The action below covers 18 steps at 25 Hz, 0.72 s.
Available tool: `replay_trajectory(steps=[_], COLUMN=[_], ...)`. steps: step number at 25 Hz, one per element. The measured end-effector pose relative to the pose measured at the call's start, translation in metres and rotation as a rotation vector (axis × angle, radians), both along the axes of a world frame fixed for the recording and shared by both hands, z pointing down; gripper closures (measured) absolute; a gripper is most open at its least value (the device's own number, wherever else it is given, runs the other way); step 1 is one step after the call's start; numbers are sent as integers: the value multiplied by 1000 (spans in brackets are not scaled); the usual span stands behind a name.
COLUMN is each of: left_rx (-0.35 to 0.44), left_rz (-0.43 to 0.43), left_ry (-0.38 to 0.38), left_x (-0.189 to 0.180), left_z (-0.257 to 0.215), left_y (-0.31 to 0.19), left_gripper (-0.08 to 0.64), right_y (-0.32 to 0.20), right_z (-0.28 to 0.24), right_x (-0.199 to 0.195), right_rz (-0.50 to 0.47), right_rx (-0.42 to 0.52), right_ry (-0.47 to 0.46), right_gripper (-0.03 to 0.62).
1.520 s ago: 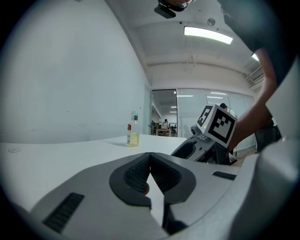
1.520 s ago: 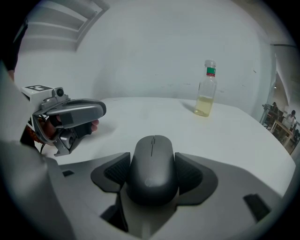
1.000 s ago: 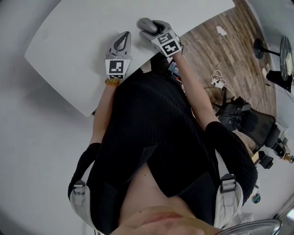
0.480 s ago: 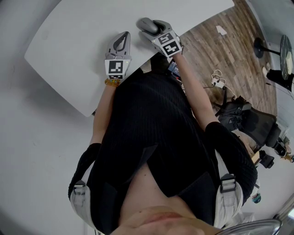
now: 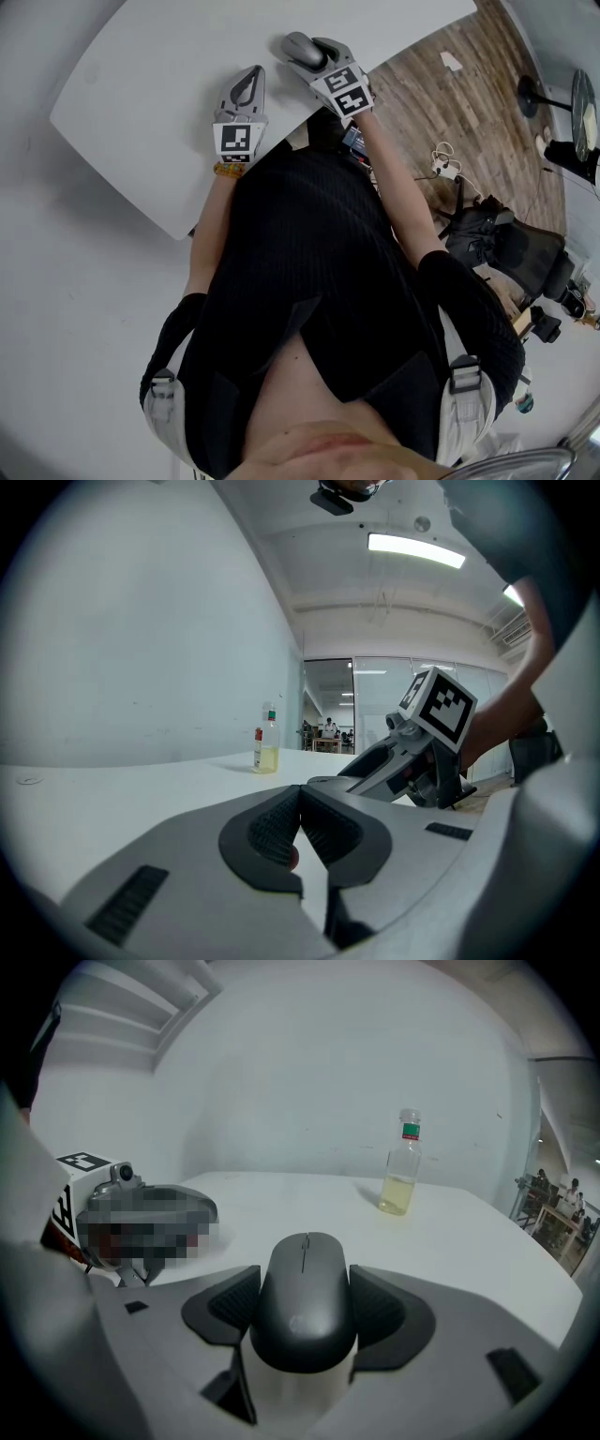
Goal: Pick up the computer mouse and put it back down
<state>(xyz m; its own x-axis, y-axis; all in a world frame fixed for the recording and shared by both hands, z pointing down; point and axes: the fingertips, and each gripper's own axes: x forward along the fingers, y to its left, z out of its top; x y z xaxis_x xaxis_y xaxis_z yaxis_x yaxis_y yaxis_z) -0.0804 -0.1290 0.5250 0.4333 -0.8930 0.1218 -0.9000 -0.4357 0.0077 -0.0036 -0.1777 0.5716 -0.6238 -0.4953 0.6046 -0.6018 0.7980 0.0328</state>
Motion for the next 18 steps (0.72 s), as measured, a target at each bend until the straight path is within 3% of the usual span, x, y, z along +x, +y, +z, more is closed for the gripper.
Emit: replay_trajectory(steps=[18], left_rx=[0], left_rz=[0], left_ry=[0], left_x=[-3], left_z=[-1], left_y=[0], left_gripper=[547], right_y=[-4], right_z=[-77], right_x=[-8], right_rz=[19], right_rx=[141], right_ry=[-111], right_gripper=[307])
